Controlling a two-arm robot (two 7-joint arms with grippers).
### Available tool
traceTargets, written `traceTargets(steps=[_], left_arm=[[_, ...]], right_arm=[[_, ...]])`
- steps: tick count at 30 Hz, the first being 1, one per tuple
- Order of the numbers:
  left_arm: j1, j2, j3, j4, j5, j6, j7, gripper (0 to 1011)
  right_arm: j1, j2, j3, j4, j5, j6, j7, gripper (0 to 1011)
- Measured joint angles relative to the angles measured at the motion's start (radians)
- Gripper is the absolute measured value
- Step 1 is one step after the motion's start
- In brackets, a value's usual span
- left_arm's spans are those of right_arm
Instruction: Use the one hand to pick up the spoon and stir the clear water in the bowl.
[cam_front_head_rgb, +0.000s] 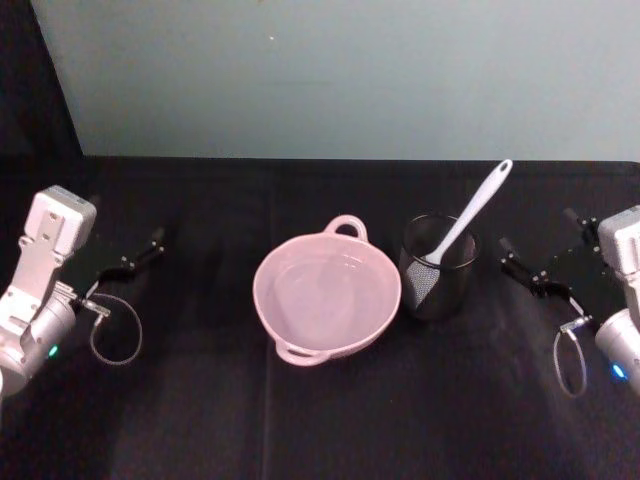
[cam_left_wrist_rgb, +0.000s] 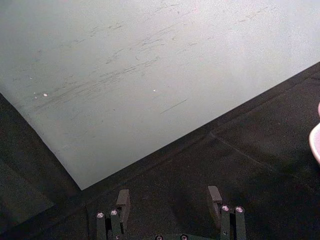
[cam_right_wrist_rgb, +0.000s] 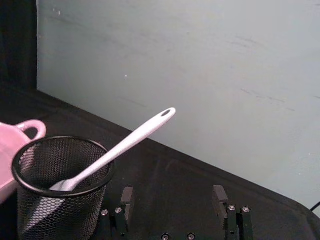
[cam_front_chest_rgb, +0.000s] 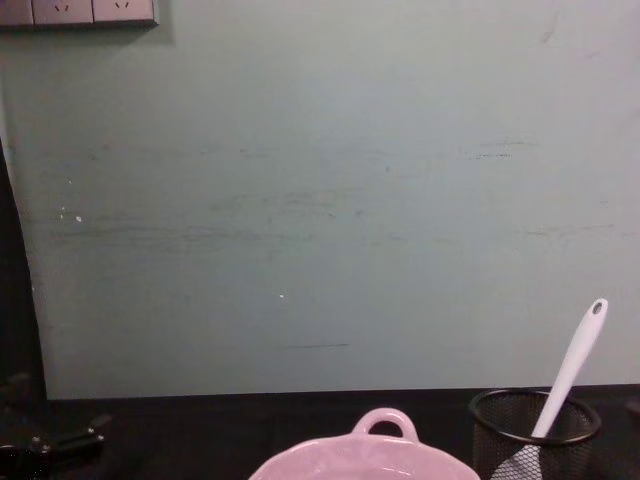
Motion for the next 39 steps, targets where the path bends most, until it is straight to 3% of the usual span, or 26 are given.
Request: traceTargets(steps=[6,10,11,12,13,16,24,32,39], left_arm=[[0.0,0.0,0.0,0.0,0.0,0.0,0.0,1011],[0.0,0.0,0.0,0.0,0.0,0.0,0.0,1011],[0.0,0.0,0.0,0.0,0.0,0.0,0.0,1011],[0.0,0.0,0.0,0.0,0.0,0.0,0.0,1011],[0.0,0.0,0.0,0.0,0.0,0.0,0.0,1011],[0.0,0.0,0.0,0.0,0.0,0.0,0.0,1011],[0.0,0.0,0.0,0.0,0.0,0.0,0.0,1011],[0.0,0.0,0.0,0.0,0.0,0.0,0.0,1011],[0.0,0.0,0.0,0.0,0.0,0.0,0.0,1011]], right_arm=[[-0.051,0.002,0.045,-0.053,0.042,-0.019,0.004,1003],[-0.064,-0.022,0.078,-0.063,0.121,-0.033,0.051,1003],[-0.064,-0.022,0.078,-0.063,0.121,-0.033,0.051,1003],[-0.056,-0.044,0.087,-0.046,0.164,-0.035,0.085,1003],[-0.056,-0.044,0.087,-0.046,0.164,-0.035,0.085,1002],[-0.026,-0.088,0.101,-0.001,0.237,-0.035,0.142,1003],[0.037,-0.18,0.133,0.084,0.367,-0.035,0.238,1002],[0.099,-0.286,0.191,0.183,0.542,0.016,0.346,1003],[0.136,-0.333,0.213,0.227,0.616,0.083,0.382,1003]])
